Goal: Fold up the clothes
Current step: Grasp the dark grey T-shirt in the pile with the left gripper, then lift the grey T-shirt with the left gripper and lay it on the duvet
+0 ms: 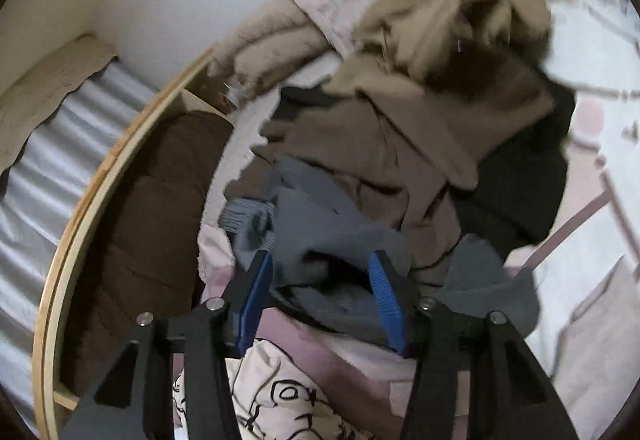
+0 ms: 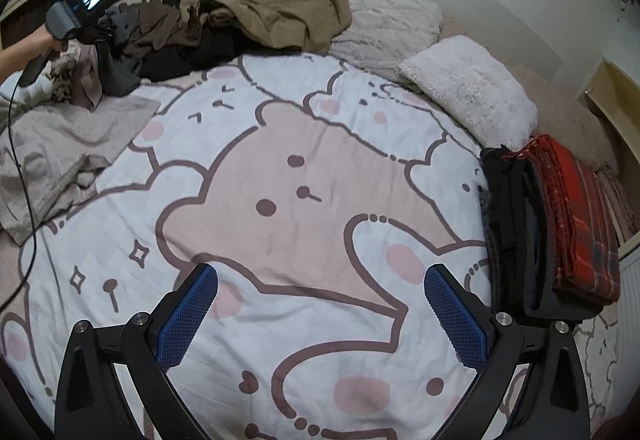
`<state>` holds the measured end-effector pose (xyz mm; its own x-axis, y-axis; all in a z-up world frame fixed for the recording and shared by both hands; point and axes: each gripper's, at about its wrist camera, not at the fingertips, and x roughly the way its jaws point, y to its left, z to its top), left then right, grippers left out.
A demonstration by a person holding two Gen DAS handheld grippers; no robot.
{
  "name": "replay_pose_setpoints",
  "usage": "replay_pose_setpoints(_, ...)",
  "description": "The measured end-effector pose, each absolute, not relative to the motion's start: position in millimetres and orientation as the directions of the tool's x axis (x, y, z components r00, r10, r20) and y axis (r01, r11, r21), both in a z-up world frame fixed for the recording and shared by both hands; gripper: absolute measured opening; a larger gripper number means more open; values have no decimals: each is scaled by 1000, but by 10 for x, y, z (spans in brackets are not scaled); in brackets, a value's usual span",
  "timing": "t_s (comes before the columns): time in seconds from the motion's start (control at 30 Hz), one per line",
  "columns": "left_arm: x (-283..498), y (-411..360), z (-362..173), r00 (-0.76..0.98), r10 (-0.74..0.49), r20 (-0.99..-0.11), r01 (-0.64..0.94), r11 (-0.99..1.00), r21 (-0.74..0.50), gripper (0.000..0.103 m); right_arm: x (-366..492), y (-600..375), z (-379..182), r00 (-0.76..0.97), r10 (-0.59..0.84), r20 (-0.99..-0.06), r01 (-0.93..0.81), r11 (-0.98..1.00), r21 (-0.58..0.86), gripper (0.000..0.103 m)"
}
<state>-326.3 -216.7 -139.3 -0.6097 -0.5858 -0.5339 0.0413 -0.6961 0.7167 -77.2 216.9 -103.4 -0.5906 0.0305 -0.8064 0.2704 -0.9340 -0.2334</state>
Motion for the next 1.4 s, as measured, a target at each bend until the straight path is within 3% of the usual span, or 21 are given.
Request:
replay_pose_setpoints(0.1,-3391,-2313,-1461,-551,-603,-577,52,-715,698,11,-828,2169,-1123,-572,39,-819,280,-930,-239,103)
replay_pose_setpoints(0.27,-3345,-2521,-1258,-578,-528,-622,149,-818,556,11,-878,2197,-1197,-553,38,-832,283,-931,-231,103)
replay_pose_setpoints(0.43,-3140,-2446,-863,-699,-401,-592,177,-899,400,10,-904,2212,-1232,-539,29,-842,284,-935,-214,103)
replay_pose_setpoints(0.67,-2681,-2077,-514,-791,-282,-542,97,-934,344,10,-869,2182,-1153,-547,1,-837,293,-937,-192,103)
replay_pose_setpoints(0.8,-2403,-2075,-204,-838,-238,-491,101,-952,289,9,-821,2163,-1092,-555,-9,-832,296,-937,-186,103)
replay_pose_setpoints(1.0,-1931,-1969,681,-929,-160,-334,93,-974,206,9,-716,2126,-961,-576,-30,-817,300,-937,-177,103)
replay_pose_setpoints(1.2,-1387,-1508,1505,-975,-8,-221,-31,-984,174,10,-570,2085,-710,-632,-68,-772,308,-936,-169,103)
replay_pose_setpoints(1.4,-793,-792,1825,-943,232,-240,-267,-956,125,10,-349,2284,-337,-695,-114,-710,255,-962,-95,103)
